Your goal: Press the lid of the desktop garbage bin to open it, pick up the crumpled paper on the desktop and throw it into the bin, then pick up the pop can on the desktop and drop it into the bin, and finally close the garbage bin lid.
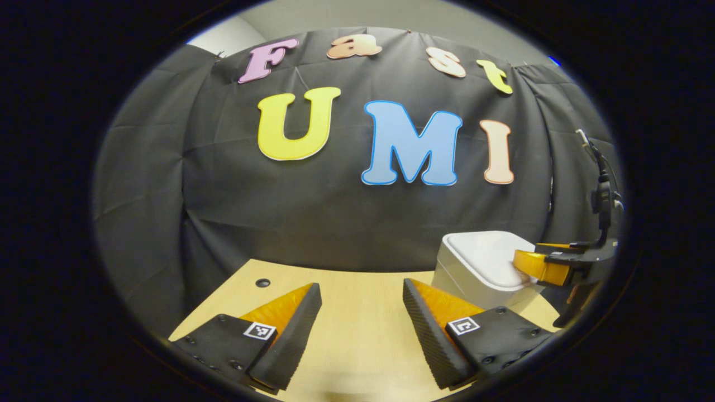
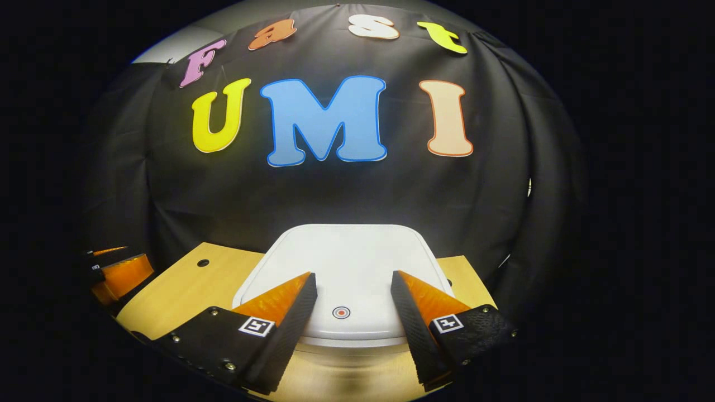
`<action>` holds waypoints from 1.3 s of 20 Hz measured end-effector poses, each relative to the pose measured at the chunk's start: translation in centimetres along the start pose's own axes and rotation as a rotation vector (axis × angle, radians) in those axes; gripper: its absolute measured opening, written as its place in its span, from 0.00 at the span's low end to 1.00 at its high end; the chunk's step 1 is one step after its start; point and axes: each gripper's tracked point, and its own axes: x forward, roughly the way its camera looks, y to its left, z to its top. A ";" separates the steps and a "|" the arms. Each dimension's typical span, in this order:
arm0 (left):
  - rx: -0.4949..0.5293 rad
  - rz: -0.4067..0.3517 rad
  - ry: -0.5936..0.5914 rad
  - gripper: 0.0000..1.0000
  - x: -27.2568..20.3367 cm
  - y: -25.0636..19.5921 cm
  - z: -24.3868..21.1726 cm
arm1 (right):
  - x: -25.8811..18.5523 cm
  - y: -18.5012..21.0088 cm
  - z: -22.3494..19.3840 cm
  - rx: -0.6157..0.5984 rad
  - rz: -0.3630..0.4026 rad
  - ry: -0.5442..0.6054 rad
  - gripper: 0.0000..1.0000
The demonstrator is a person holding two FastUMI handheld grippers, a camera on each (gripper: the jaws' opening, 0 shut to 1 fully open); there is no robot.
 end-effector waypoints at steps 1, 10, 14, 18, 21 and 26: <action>0.000 0.000 -0.001 1.00 -0.1 0.0 0.0 | 0.0 0.0 0.2 0.005 0.000 -0.002 0.87; 0.017 0.001 -0.024 1.00 -0.9 -0.1 1.1 | -0.7 0.0 0.7 0.036 0.028 -0.038 0.86; 0.013 0.003 -0.056 1.00 -1.2 0.0 2.8 | -1.9 0.2 1.6 0.078 0.039 -0.072 0.86; 0.010 -0.001 -0.118 1.00 -2.0 0.1 6.0 | -4.4 0.8 4.2 0.090 0.057 -0.157 0.86; 0.018 0.000 -0.170 1.00 -3.0 0.1 8.7 | -6.4 1.5 6.9 0.079 0.071 -0.241 0.86; 0.041 -0.013 -0.263 1.00 -5.0 -0.2 13.2 | -9.1 2.3 10.3 0.056 0.083 -0.359 0.86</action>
